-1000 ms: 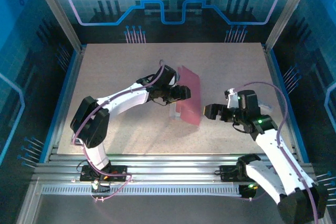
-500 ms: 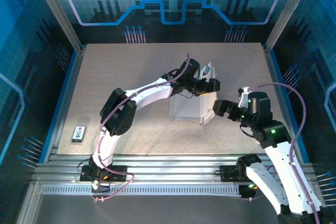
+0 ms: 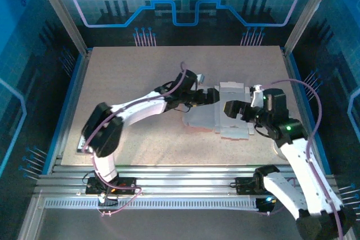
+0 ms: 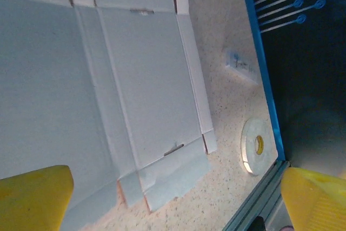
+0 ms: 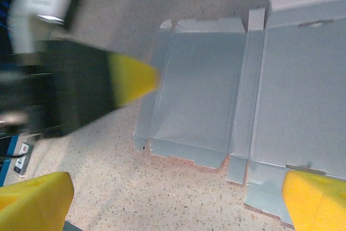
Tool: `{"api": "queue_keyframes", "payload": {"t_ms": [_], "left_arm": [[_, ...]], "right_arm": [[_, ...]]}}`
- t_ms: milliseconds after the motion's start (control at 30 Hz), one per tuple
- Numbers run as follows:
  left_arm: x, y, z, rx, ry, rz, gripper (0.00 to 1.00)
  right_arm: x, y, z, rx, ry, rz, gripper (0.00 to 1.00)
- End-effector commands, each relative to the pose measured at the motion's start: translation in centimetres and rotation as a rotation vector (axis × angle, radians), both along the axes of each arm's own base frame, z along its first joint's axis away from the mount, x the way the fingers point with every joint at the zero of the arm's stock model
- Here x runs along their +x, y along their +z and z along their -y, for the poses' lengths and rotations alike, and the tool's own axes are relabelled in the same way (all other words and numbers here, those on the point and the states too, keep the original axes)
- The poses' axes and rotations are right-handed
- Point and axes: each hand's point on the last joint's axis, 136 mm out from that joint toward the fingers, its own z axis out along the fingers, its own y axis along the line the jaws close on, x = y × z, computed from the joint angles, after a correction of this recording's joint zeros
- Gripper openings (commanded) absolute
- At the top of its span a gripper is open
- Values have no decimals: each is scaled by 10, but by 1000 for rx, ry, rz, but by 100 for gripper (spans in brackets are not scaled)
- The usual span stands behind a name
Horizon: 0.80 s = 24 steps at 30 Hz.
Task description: Fold the paper box
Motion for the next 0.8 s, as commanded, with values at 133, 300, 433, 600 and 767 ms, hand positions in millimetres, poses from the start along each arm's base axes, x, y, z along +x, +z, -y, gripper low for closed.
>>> {"api": "queue_keyframes", "payload": {"t_ms": [133,300,433,600,767], "left_arm": [[-38,5,-96,126,125,73,99],[-65,1,-141,125,175,65,99],[-81,-4,-168,111,227,81,99],[-98,6,-185,49,235,129,99],[-110,9,-200,78,255,135,99]], "right_arm": [[42,-35,-39,4,56,-76,100],[76,-56,-71,-35,74,-128,100],[101,-73,-104,-79,119,-130,100],[128,-102,-143,-105,167,-217,100],[144,-130,-175,-159,201,-263,100]]}}
